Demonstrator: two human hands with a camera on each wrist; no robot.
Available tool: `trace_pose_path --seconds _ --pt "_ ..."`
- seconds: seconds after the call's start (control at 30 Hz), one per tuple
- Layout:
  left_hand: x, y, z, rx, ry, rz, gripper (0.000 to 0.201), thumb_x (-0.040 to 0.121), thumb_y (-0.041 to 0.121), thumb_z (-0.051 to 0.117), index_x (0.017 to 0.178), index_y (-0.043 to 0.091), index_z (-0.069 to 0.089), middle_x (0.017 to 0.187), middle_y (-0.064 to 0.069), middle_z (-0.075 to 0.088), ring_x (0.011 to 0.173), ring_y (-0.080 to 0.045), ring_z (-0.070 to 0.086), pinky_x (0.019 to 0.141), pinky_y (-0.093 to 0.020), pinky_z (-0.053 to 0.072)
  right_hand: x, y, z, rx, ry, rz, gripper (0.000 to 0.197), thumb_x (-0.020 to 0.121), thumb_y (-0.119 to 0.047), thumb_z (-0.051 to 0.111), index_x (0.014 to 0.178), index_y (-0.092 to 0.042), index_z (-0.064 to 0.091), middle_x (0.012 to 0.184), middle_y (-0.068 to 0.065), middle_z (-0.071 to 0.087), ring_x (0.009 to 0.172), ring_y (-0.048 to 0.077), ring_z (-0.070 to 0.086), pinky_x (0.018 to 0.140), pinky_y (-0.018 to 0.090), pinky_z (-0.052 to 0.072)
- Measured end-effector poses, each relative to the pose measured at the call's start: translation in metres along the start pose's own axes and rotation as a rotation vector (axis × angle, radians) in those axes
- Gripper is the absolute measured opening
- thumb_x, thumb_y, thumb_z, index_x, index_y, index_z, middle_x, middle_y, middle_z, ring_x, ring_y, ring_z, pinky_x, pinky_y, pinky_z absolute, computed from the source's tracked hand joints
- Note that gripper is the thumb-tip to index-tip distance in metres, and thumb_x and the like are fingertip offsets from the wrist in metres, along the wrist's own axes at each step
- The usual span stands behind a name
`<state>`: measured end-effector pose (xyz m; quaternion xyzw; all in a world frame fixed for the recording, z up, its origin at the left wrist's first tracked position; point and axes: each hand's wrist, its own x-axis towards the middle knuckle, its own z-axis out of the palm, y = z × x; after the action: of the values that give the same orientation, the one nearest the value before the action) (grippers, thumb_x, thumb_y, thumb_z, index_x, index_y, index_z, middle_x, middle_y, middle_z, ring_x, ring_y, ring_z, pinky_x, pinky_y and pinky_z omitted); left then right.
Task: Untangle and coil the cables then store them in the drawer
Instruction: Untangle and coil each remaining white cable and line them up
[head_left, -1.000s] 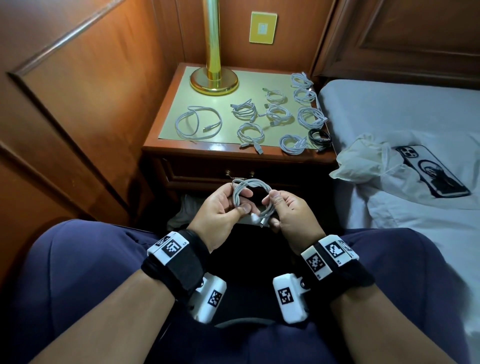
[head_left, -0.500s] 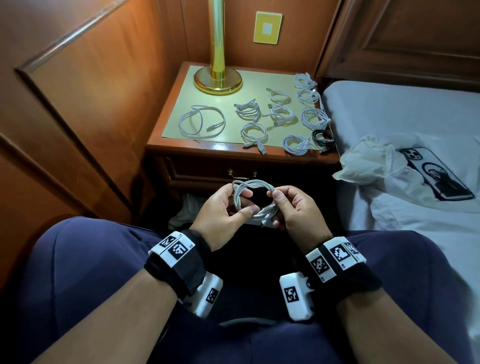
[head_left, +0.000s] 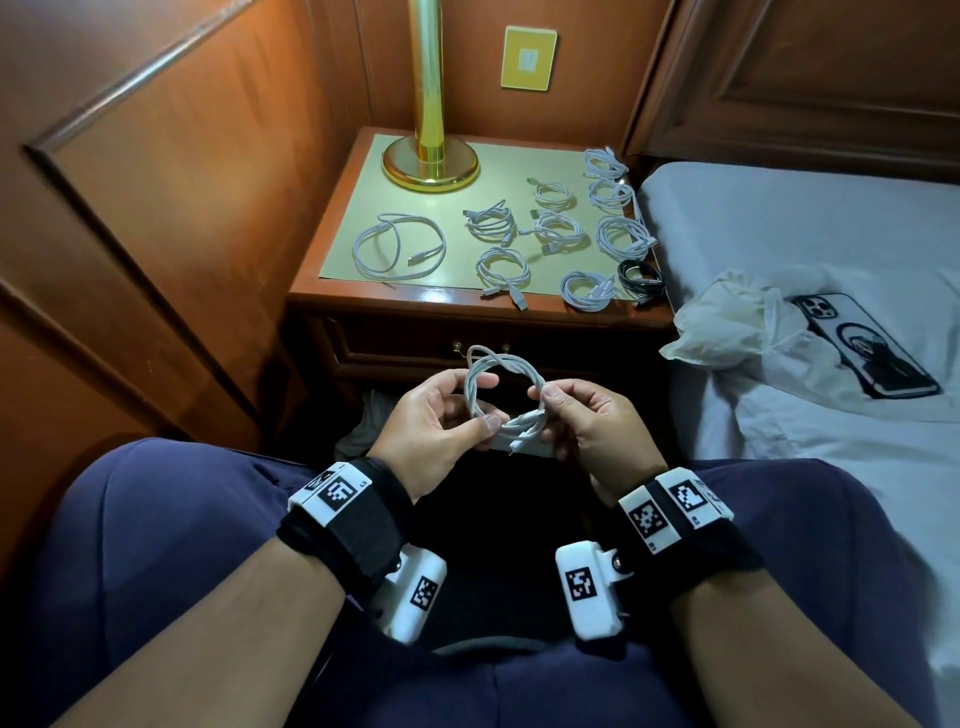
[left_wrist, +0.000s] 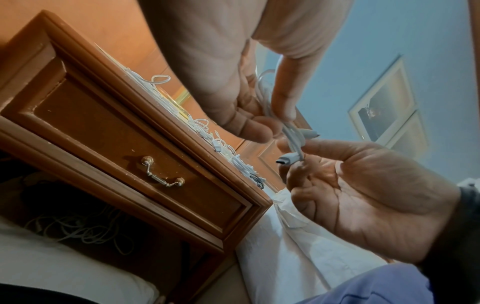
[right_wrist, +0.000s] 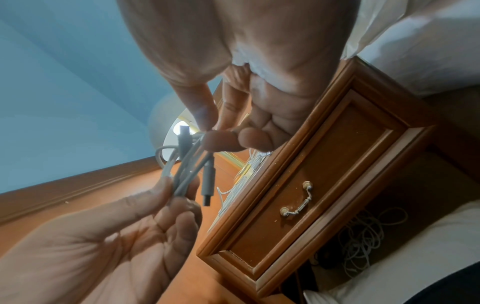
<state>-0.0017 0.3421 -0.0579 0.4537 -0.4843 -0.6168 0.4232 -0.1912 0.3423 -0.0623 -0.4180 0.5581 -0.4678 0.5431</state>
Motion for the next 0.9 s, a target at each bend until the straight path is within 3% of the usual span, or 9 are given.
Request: trace_pose_path --seconds 0.1,0.2,0.33,0.5,0.6,0.7,0.77,0.9 --pt "-0.0007 0.0003 0.0008 0.016 0.003 0.013 0.036 0.088 -0.002 0.071 0.12 0.01 0.063 0.087 -0.007 0.073 0.083 -0.018 0.07 0.075 -0.026 0.058 0.0001 0.0027 -0.0005 -0.013 0.034 -0.052 0.004 0.095 -0.014 0.064 0.092 -0.012 0.064 0.072 0.005 0.065 0.055 0.014 0.062 0.047 0.023 0.045" --pt "-0.0009 -0.0004 0.0014 0.013 0.026 0.005 0.033 0.089 -0.001 0.07 0.12 0.009 0.063 0.09 -0.009 0.075 0.083 -0.017 0.072 0.073 -0.024 0.057 -0.0011 0.0029 -0.0005 -0.127 0.058 -0.168 0.008 0.094 -0.011 0.065 0.092 -0.014 0.058 0.076 0.009 0.063 0.057 0.017 0.065 0.05 0.024 0.049" --pt "-0.0003 -0.0019 -0.0001 -0.009 0.054 -0.002 0.031 0.089 0.0 0.07 0.118 0.01 0.063 0.097 -0.018 0.075 0.084 -0.021 0.073 0.075 -0.028 0.059 -0.0056 0.0016 0.0018 -0.254 0.003 -0.231 0.015 0.098 -0.009 0.059 0.094 -0.022 0.065 0.082 0.006 0.062 0.061 0.013 0.067 0.055 0.023 0.053" --pt "0.0001 -0.0018 -0.0028 0.005 0.072 -0.003 0.03 0.089 0.004 0.071 0.117 0.014 0.066 0.096 -0.022 0.074 0.081 -0.022 0.071 0.077 -0.03 0.06 -0.0058 0.0055 0.0029 -0.374 -0.04 -0.232 0.02 0.098 -0.011 0.056 0.099 -0.02 0.074 0.102 0.003 0.065 0.075 0.011 0.07 0.065 0.019 0.052" --pt "0.0013 -0.0025 -0.0033 0.001 0.071 -0.016 0.031 0.089 0.005 0.071 0.118 0.015 0.066 0.095 -0.02 0.075 0.079 -0.021 0.071 0.075 -0.029 0.06 -0.0064 0.0055 0.0033 -0.369 -0.082 -0.199 0.019 0.097 -0.015 0.056 0.101 -0.015 0.075 0.103 0.003 0.062 0.079 0.015 0.071 0.062 0.019 0.051" --pt "0.0032 -0.0043 -0.0034 -0.006 0.085 -0.023 0.03 0.089 0.004 0.072 0.117 0.016 0.067 0.089 -0.015 0.075 0.077 -0.021 0.07 0.074 -0.031 0.059 -0.007 0.0033 0.004 -0.324 -0.103 -0.165 0.027 0.088 -0.031 0.056 0.099 -0.017 0.076 0.103 0.004 0.062 0.082 0.019 0.071 0.061 0.023 0.052" --pt "0.0035 -0.0058 -0.0037 -0.001 0.088 -0.022 0.029 0.09 0.004 0.071 0.116 0.016 0.067 0.088 -0.012 0.075 0.078 -0.021 0.07 0.074 -0.031 0.059 -0.0066 0.0044 0.0035 -0.431 -0.079 -0.226 0.022 0.087 -0.039 0.066 0.095 -0.021 0.076 0.098 0.003 0.062 0.082 0.016 0.069 0.065 0.026 0.054" --pt "0.003 -0.0079 -0.0037 0.02 0.08 -0.01 0.028 0.091 0.005 0.07 0.117 0.014 0.066 0.093 -0.016 0.075 0.083 -0.025 0.071 0.08 -0.034 0.06 -0.0049 0.008 0.0028 -0.554 -0.064 -0.286 0.01 0.084 -0.032 0.078 0.091 -0.025 0.074 0.095 0.0 0.063 0.08 0.013 0.066 0.074 0.03 0.058"
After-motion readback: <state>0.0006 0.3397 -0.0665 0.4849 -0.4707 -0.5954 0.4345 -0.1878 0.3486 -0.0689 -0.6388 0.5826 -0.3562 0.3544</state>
